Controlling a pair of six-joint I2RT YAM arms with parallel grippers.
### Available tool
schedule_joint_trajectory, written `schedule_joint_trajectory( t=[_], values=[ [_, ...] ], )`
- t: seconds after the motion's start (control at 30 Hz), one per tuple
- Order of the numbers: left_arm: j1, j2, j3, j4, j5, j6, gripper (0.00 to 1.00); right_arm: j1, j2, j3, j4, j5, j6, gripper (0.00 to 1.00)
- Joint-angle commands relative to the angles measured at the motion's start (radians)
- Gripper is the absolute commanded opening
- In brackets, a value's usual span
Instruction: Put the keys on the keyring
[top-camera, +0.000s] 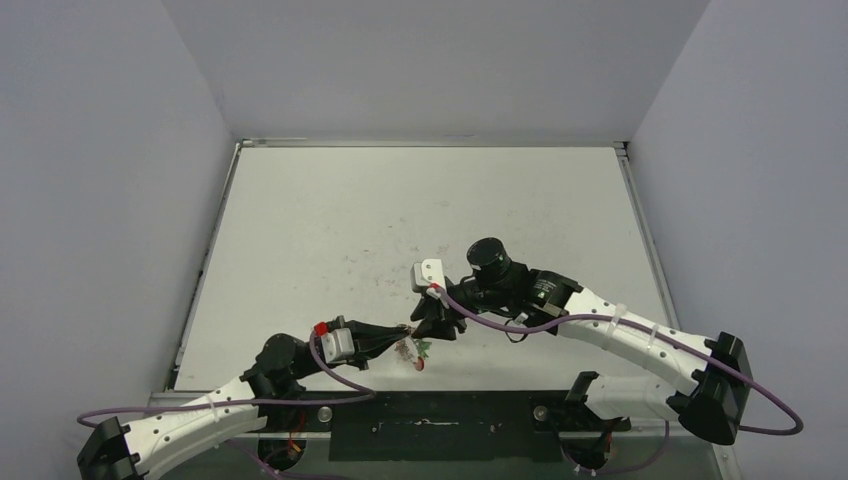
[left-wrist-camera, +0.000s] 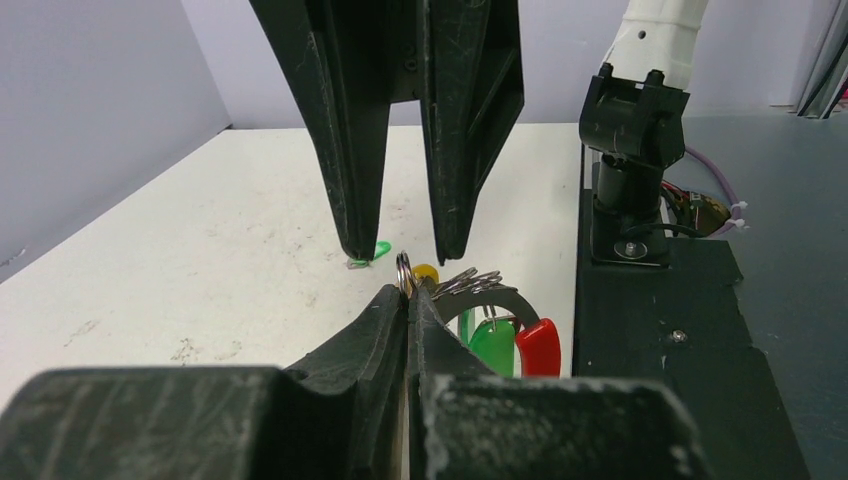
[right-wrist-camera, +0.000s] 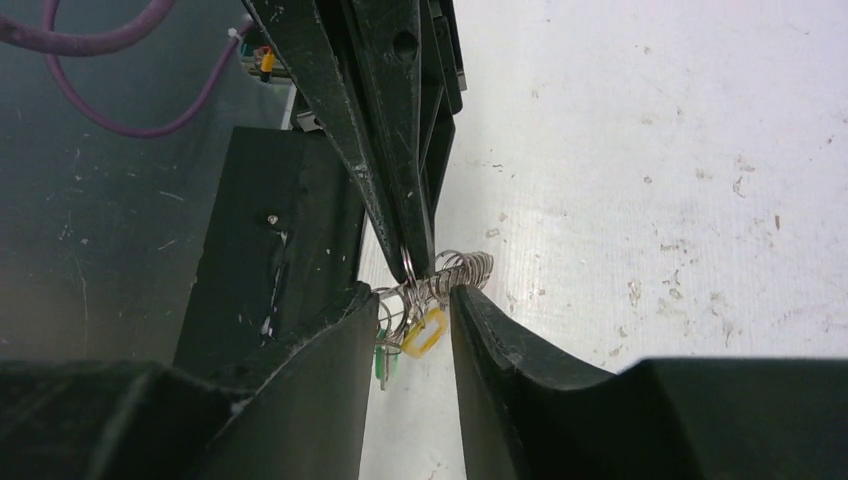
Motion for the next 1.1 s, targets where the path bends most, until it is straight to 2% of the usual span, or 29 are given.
schedule_joint_trajectory(
  t=[0.0,0.07,0.17,0.23,0.27,0.5,0.57,0.67,0.9,1.07],
  values=[
    [-0.003,0.007,0.011,0.111,0.023,-0.018,0.0,0.0,0.03,0.007,0.105,-0.059,-0.002,0.29],
    [-0.003,0.009,0.013,0.111,0.024,-0.015,0.0,-0.002,0.04,0.006,0.1,-0.053,-0.011,0.21],
    [-0.004,0.009,0.014,0.112,0.024,-0.013,0.0,-0.004,0.052,0.003,0.097,-0.053,-0.02,0.18],
    [-0.004,0.007,0.014,0.11,0.024,-0.012,0.0,-0.004,0.059,0.004,0.092,-0.06,-0.024,0.04],
    [-0.004,0.006,0.014,0.108,0.024,-0.011,0.0,-0.004,0.062,0.006,0.086,-0.062,-0.026,0.0],
    [-0.004,-0.024,0.018,0.064,0.008,-0.002,0.01,-0.004,0.063,0.054,-0.001,-0.031,-0.037,0.0],
    [-0.004,-0.049,0.031,-0.007,-0.019,0.006,0.14,-0.003,0.067,0.086,-0.067,0.001,-0.047,0.0],
    [-0.003,-0.091,0.069,-0.153,-0.062,0.034,0.25,0.005,0.088,0.143,-0.177,0.058,-0.061,0.0],
    [-0.003,-0.109,0.172,-0.396,-0.11,0.091,0.37,0.064,0.182,0.292,-0.4,0.206,-0.065,0.0],
    [-0.003,-0.037,0.246,-0.509,-0.081,0.123,0.38,0.115,0.263,0.401,-0.513,0.288,-0.049,0.0]
  ],
)
